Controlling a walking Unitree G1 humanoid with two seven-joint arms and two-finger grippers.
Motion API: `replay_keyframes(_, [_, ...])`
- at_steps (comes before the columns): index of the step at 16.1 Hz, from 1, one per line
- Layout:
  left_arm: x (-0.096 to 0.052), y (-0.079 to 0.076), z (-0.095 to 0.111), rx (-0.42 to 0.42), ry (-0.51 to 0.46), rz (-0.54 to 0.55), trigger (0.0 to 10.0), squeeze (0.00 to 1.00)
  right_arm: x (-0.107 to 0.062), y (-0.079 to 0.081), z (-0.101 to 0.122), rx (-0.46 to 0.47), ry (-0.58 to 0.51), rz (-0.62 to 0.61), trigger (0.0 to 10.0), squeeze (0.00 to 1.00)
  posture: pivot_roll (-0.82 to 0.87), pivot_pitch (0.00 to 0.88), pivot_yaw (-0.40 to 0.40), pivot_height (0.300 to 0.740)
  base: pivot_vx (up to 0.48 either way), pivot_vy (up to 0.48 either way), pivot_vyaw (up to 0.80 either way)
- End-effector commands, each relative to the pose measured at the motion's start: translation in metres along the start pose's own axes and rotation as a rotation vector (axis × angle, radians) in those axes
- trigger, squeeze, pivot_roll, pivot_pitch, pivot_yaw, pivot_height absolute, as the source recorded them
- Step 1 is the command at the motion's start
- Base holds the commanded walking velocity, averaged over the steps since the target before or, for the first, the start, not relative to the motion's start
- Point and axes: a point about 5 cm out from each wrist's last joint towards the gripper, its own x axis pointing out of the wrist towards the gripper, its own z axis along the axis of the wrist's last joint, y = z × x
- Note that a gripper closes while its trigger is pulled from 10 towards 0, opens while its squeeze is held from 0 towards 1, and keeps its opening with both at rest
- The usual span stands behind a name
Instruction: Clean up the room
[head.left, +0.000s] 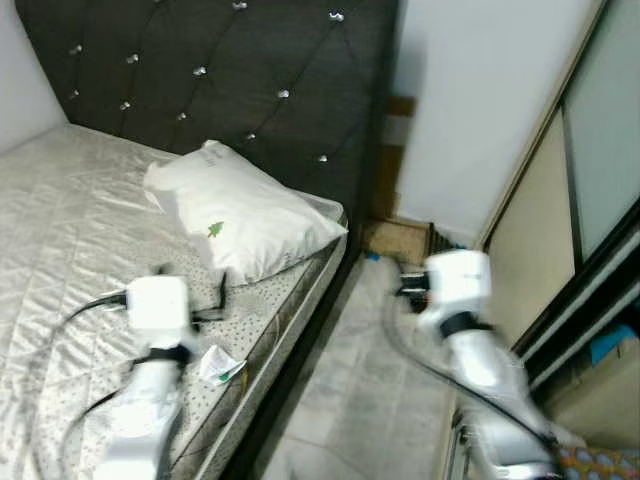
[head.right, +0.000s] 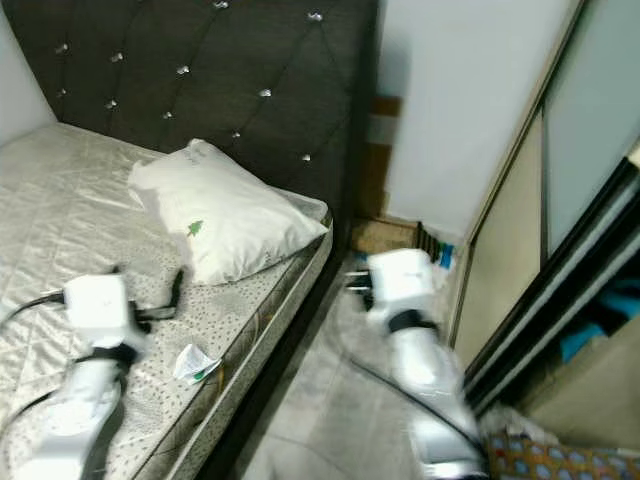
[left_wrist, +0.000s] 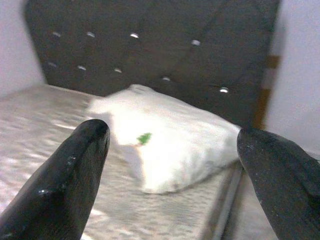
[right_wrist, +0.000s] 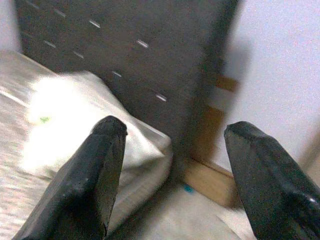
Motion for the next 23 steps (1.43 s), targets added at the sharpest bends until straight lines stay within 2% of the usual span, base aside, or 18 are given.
replay_keyframes(1, [0.0009,-0.0047,0.003,-0.007,-0.015,-0.008,10.0,0.0,-0.0014,-0.0091,-0.0012,-0.012,0.005,-0.021,10.0,0.0,0.05,0.0,-0.029,0.74,0.0,0.0,0.8])
replay_keyframes(8, [0.0025,-0.0104,0.003,-0.004,-0.02,-0.038,10.0,0.0,0.0006,-0.0067,-0.0009,-0.018,0.0,-0.008,10.0,0.0,0.06,0.0,-0.032,0.74,0.0,0.0,0.8])
replay_keyframes(23, [0.0065,-0.0119,0.005,-0.028,-0.033,-0.06,10.0,0.0,0.0063,-0.0044,-0.0008,-0.006,-0.011,-0.002,10.0,0.0,0.06,0.0,-0.032,0.74,0.0,0.0,0.8])
